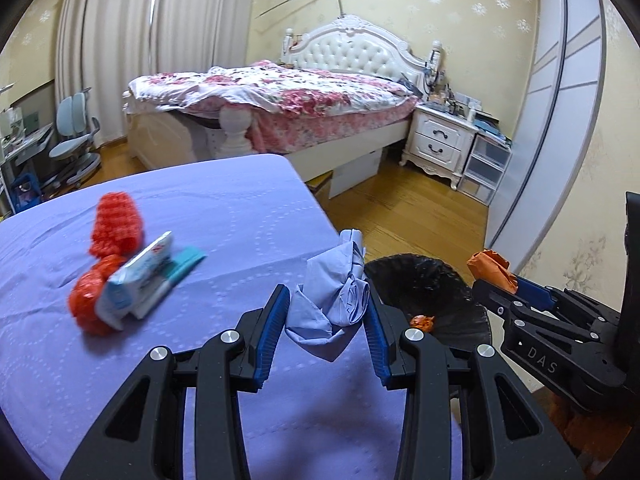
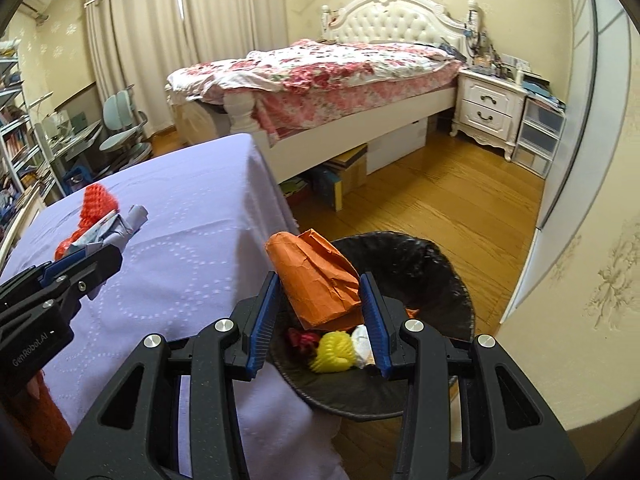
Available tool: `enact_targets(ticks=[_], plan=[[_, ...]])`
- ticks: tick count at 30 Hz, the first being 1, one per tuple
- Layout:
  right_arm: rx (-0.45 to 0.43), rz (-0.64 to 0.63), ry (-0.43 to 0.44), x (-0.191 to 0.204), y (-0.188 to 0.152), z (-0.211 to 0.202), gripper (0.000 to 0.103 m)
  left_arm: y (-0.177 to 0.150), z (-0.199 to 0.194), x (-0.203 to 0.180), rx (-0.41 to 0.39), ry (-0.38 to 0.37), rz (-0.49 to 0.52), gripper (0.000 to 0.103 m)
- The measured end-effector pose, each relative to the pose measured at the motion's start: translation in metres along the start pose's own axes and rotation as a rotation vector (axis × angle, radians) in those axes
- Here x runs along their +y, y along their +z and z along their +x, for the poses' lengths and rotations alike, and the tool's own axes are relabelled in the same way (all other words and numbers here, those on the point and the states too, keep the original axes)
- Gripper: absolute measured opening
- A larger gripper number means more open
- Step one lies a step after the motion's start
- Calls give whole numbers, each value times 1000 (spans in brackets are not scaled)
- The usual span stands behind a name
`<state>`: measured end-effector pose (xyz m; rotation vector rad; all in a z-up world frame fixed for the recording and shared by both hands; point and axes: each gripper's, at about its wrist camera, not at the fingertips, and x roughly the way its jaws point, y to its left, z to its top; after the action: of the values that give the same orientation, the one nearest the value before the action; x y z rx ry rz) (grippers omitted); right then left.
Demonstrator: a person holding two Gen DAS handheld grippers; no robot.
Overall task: Collect trash
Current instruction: 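Carry both items over the black bin and open both tools to drop them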
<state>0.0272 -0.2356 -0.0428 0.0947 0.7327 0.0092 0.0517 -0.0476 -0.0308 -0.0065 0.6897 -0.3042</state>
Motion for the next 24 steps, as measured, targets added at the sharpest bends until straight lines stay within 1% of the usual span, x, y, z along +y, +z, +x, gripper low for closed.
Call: enact_targets(ticks=[9,19,24], plan=[[1,60,-34,-39,0,11,40,6,31,-29,27,-14,46,40],[11,96,-51,-59,0,25,40,9,55,-58,55,-10,101,40],[15,115,-59,-68,-1,30,41,10,61,-65,66,-10,115,40]])
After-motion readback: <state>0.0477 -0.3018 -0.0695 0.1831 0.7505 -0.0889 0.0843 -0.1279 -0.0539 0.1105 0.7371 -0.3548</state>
